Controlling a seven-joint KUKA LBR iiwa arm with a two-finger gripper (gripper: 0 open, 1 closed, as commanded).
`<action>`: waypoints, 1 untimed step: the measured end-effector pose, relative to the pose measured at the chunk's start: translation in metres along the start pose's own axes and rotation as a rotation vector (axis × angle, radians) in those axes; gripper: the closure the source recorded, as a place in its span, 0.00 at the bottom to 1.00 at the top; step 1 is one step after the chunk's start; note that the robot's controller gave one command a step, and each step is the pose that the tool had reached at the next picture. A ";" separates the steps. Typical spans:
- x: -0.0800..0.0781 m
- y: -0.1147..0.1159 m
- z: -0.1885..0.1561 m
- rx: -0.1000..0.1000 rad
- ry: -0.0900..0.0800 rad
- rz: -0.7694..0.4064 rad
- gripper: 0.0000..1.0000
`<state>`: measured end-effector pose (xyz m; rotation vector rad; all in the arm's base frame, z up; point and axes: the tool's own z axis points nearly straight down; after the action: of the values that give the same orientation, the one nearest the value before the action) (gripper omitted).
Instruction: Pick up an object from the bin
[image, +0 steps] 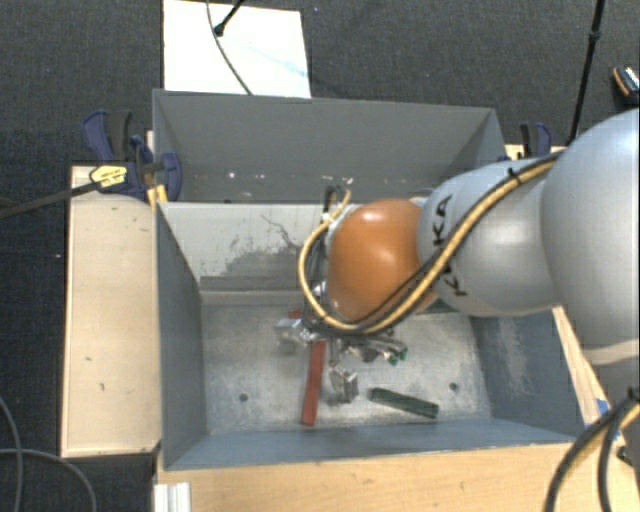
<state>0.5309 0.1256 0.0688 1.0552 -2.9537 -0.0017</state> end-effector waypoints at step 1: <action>0.000 0.000 0.000 0.000 0.001 0.016 0.00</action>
Offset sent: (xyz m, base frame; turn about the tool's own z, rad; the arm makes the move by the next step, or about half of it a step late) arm 0.0000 0.0000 0.0000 0.0000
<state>0.5307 0.1258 0.0692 1.0314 -2.9607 -0.0014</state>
